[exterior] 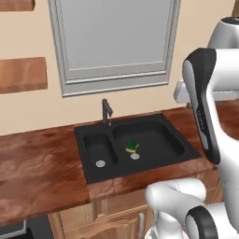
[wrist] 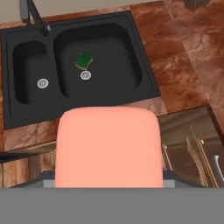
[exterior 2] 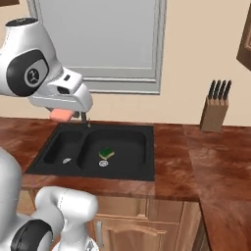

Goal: Pick up the bar soap and sponge from the sink, and place them back in the shelves.

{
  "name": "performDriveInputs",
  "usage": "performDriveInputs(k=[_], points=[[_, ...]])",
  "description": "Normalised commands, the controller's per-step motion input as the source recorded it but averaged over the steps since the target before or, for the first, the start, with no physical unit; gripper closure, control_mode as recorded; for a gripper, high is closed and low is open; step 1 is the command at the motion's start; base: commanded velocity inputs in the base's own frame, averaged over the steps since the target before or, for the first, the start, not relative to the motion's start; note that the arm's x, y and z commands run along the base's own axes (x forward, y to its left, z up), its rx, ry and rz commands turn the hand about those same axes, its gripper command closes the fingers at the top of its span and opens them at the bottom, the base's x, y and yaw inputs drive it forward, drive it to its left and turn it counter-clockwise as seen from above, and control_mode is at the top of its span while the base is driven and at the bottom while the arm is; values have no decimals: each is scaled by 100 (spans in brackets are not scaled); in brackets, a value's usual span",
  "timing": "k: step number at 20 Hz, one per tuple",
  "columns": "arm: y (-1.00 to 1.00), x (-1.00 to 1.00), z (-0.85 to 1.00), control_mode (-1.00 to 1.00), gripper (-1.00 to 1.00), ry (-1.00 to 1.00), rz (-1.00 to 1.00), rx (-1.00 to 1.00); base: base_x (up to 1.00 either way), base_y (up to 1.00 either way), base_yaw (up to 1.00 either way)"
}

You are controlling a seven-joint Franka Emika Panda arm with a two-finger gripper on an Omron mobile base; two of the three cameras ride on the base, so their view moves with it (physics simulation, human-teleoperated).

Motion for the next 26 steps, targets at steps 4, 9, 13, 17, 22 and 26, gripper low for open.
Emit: performDriveInputs(k=[4,9,13,17,22,26], points=[[0,0,0,100,100,0,0,0,-18,1,-51],[0,0,0,100,100,0,0,0,-33,0,-59],[0,0,0,100,100,0,0,0,-40,0,-58],[0,0,0,100,100,0,0,0,-42,0,-58],[0,0,0,100,100,0,0,0,-43,0,-57],[0,0,0,100,100,0,0,0,-48,0,-58]])
